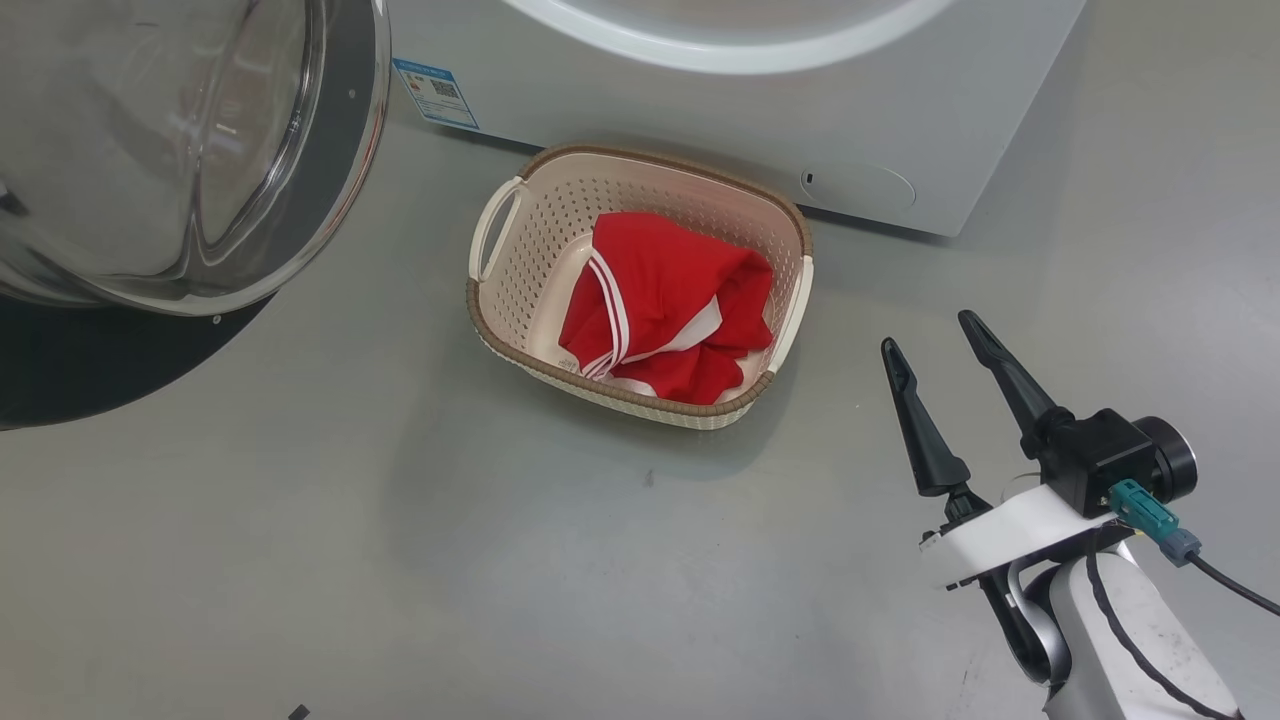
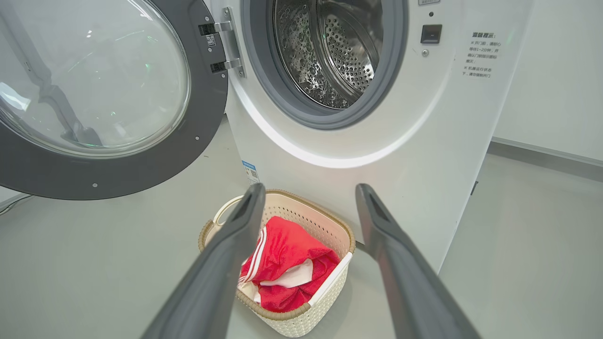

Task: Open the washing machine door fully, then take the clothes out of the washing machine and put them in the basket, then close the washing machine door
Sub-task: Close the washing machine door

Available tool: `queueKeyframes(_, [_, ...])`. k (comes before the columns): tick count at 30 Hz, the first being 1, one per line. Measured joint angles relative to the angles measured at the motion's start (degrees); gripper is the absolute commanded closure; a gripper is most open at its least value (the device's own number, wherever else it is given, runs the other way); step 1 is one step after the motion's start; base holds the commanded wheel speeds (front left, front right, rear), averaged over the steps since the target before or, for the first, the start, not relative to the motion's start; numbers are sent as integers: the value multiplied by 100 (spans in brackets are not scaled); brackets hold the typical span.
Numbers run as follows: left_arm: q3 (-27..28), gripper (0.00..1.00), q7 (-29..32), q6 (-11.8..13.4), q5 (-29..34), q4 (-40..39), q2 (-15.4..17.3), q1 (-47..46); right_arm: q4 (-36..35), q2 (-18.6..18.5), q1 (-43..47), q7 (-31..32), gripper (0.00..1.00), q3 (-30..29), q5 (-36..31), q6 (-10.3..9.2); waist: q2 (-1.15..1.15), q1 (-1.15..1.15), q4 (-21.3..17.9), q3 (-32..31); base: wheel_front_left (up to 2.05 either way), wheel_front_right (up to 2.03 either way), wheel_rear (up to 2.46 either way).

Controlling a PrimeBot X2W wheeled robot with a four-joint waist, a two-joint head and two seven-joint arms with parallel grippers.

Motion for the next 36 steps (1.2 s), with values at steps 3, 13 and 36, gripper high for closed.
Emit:
queueKeyframes(3, [-112, 100, 244, 0, -15, 107, -4, -42, 18, 0, 0, -1, 0, 0, 2, 0, 0, 0, -1, 2, 0, 0, 0])
queueKeyframes(13, [-336, 100, 845, -3, -23, 255, 108, -49, 87, 4, -4, -9, 0, -2, 37, 0, 0, 0, -14, -32, 0, 0, 0])
queueKeyframes(36, [-791, 100, 2299, -583, -222, 480, -38, 252, 393, 188, 3, -58, 0, -7, 149, 0, 0, 0, -39, -622, 0, 0, 0])
